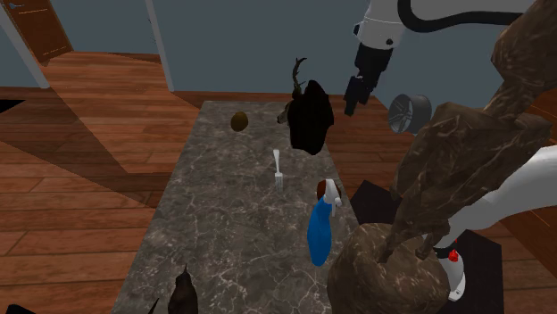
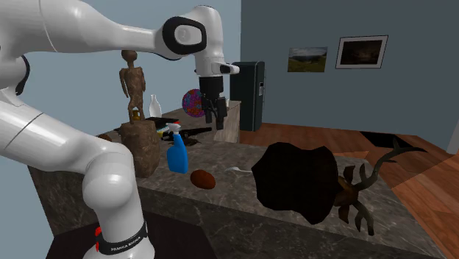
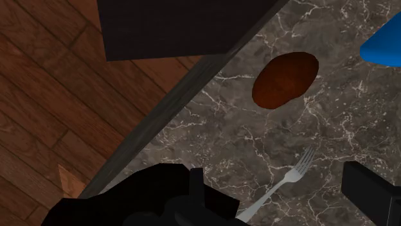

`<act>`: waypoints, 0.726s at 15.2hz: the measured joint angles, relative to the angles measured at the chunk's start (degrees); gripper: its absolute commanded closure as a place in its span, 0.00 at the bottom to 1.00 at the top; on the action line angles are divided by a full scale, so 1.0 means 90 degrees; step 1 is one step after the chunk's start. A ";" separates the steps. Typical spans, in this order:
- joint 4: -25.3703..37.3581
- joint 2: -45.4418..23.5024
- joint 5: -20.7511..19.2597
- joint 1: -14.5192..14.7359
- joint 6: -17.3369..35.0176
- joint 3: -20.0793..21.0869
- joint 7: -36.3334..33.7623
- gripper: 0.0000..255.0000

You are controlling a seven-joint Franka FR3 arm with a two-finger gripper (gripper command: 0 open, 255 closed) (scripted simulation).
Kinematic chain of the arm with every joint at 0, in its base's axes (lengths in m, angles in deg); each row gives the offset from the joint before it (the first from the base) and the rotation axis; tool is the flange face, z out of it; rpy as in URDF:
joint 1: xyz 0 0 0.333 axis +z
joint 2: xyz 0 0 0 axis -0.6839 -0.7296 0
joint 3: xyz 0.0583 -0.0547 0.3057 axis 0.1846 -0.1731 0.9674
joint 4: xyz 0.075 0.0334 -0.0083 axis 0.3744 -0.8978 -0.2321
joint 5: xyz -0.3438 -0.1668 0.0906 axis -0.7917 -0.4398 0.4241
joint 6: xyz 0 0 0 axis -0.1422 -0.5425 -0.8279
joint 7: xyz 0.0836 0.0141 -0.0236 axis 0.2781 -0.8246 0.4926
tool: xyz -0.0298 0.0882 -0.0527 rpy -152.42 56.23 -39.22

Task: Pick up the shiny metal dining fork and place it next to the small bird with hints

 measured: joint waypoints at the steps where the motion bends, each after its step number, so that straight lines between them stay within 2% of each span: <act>1: 0.0000 0.0000 0.0000 0.0000 0.0000 0.0000 0.0000 0.00; 5: -0.0352 -0.0253 0.0207 -0.0086 0.0668 0.0401 -0.0775 0.00; 11: -0.0641 -0.1130 0.0429 -0.0340 0.1977 0.1106 -0.2248 0.00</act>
